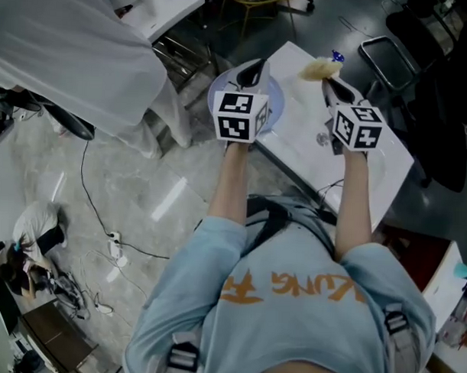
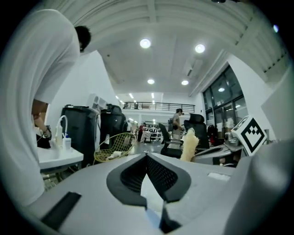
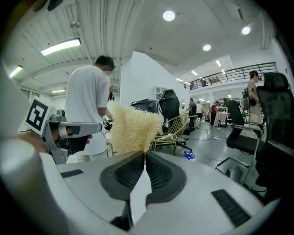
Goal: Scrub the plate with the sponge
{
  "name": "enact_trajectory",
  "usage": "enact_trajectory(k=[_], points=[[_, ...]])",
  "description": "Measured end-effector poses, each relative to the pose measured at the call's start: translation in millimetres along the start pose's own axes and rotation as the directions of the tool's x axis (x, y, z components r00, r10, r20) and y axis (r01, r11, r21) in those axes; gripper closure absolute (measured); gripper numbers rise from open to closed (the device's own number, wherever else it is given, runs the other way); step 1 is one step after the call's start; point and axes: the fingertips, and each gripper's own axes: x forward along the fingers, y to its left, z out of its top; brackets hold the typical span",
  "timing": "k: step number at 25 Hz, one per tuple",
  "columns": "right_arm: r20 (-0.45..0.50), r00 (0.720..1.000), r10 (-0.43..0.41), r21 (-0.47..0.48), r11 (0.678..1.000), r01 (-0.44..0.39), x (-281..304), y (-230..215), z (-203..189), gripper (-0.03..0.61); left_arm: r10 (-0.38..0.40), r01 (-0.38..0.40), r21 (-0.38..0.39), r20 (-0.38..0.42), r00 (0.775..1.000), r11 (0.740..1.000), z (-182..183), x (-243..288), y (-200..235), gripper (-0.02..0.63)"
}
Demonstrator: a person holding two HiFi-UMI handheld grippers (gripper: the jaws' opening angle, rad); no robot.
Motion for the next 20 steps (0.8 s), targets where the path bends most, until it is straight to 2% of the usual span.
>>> enact_trajectory(k=[3,5,7,11,15,20], points=[[0.070,0.996,-0.050,-0.012,0.999,0.051,-10.6,-10.3,16.3,0.563,-0.016,0.014,0.088,0.018,1.000,0.996,14.6,7.6,-24.3,0.612],[0.112,0.992,-0.062,-0.012,0.998,0.064,-18.2,-16.2,24.8,0.565,-0.012,0.007,0.161,0.032,0.999,0.987,22.1,11.9,-37.3,0.612],[0.132,0.988,-0.076,-0.006,0.997,0.077,-24.5,-22.9,28.4,0.565,-0.025,0.015,0.202,0.049,0.998,0.979,28.4,14.6,-48.4,0.612],[0.132,0.987,-0.094,-0.010,0.995,0.096,-32.1,-30.4,29.7,0.566,-0.046,0.030,0.200,0.076,0.996,0.979,35.4,14.3,-58.2,0.612],[0.156,0.981,-0.111,-0.027,0.993,0.117,-36.5,-31.5,38.1,0.567,-0.045,0.023,0.240,0.085,0.995,0.970,39.9,12.0,-62.7,0.612],[0.162,0.980,-0.118,-0.049,0.991,0.127,-36.9,-29.9,41.6,0.566,-0.036,0.016,0.225,0.086,0.996,0.974,37.4,8.3,-59.0,0.612]])
